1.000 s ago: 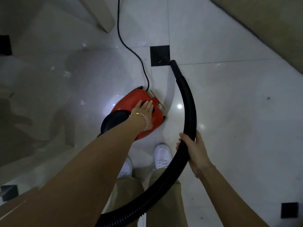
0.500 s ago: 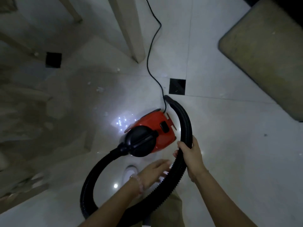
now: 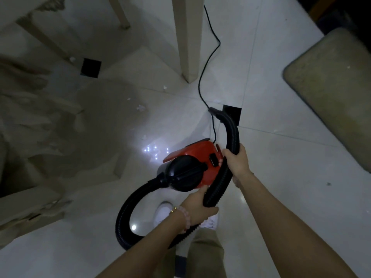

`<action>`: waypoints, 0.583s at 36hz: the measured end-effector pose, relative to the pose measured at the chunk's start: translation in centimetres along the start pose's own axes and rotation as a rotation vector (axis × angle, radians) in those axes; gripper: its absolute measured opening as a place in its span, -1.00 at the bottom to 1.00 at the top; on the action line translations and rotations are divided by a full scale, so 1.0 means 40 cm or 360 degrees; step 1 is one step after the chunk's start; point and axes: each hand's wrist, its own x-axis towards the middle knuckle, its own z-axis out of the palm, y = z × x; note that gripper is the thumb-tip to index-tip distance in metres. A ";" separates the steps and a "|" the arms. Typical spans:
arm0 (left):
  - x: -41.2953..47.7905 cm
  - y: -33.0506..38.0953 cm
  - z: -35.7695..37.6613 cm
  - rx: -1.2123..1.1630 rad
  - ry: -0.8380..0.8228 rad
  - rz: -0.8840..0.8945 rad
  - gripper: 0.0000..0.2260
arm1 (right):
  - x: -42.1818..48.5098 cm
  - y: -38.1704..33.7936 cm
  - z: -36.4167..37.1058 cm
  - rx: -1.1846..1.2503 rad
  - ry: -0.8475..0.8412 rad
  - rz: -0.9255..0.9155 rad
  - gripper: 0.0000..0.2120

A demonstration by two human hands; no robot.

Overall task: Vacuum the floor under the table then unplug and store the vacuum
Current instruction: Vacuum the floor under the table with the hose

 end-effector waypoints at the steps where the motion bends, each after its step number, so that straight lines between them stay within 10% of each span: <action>1: 0.006 0.002 -0.001 -0.0010 0.0024 0.0015 -0.67 | 0.007 -0.003 0.006 0.0001 0.0003 -0.0004 -0.85; 21: 0.081 0.016 -0.007 -0.0069 0.0072 0.0027 -0.60 | 0.096 -0.029 0.007 -0.0212 0.0012 0.0058 -0.68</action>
